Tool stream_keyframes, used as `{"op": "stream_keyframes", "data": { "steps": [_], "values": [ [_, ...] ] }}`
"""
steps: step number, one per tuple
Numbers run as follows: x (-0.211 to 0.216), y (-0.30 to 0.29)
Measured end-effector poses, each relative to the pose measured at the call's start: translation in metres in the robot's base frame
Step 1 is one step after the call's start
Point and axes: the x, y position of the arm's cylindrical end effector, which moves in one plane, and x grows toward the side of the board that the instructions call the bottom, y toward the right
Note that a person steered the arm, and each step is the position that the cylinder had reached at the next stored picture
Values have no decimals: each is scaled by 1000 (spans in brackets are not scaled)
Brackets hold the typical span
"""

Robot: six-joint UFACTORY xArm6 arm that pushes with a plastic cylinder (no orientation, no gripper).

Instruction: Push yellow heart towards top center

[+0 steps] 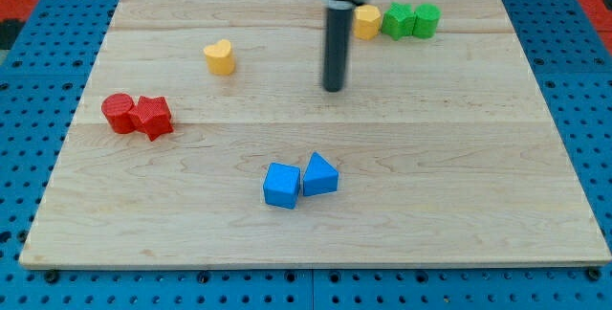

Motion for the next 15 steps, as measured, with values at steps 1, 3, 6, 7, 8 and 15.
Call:
{"op": "stream_keyframes", "data": {
  "steps": [1, 3, 6, 7, 8, 15],
  "values": [
    [0, -82],
    [-25, -97],
    [-74, -111],
    [-75, -111],
    [-66, -194],
    [-105, -105]
  ]
}}
